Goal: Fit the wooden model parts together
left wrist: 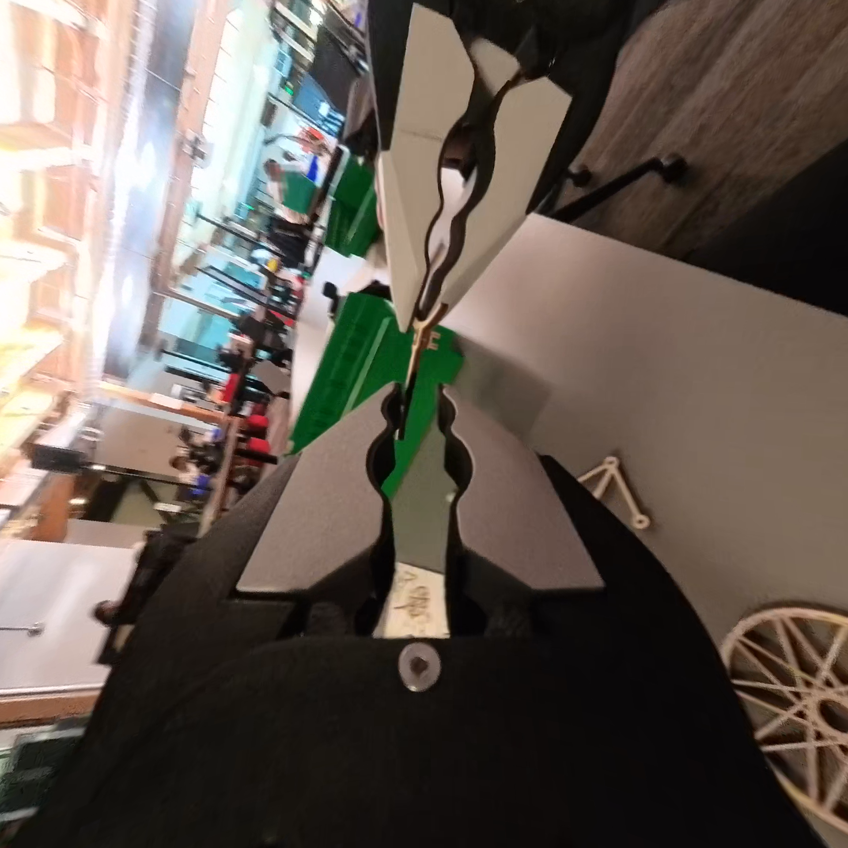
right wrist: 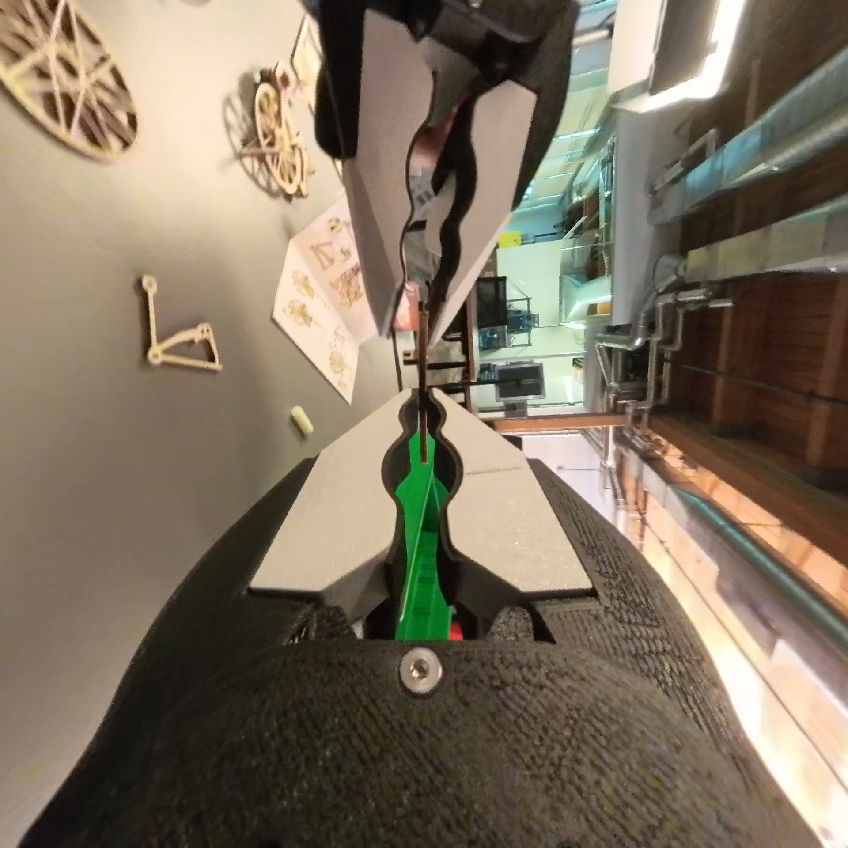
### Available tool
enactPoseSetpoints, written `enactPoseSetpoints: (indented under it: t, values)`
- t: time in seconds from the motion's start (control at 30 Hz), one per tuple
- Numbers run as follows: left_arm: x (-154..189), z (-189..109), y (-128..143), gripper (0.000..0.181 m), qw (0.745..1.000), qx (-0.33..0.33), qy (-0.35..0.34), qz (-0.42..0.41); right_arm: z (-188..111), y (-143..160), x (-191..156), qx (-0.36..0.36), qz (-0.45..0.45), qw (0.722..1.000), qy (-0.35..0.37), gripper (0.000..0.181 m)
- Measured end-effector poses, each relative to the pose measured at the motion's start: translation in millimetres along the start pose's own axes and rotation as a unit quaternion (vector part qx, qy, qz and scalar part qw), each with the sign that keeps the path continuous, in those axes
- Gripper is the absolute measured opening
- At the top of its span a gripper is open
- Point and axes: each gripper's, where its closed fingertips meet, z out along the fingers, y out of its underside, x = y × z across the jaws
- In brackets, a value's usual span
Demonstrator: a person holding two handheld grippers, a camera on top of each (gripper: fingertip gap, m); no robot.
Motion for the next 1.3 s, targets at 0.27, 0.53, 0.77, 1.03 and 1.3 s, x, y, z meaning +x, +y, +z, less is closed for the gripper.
enactPoseSetpoints:
  t: [0.27, 0.53, 0.77, 1.03, 1.3]
  values:
    - [47, 28, 10, 0.023, 0.922, 0.061, 0.221, -0.312, -4, 36, -77, 0.005, -0.1, 0.994, -0.033, 0.0]
    - [97, 60, 42, 0.005, 0.915, -0.039, 0.299, -0.27, 3, 43, -110, 0.04, -0.131, 0.989, -0.046, 0.0]
    - [109, 64, 47, 0.003, 0.895, -0.064, 0.345, -0.277, 7, 47, -121, 0.04, -0.099, 0.991, -0.076, 0.0]
    - [111, 70, 56, 0.002, 0.878, -0.157, 0.361, -0.274, -10, 61, -94, 0.036, 0.347, 0.928, -0.129, 0.009]
    - [110, 74, 56, 0.002, 0.849, -0.201, 0.39, -0.295, 13, 48, -101, -0.024, 0.601, 0.766, -0.226, 0.0]
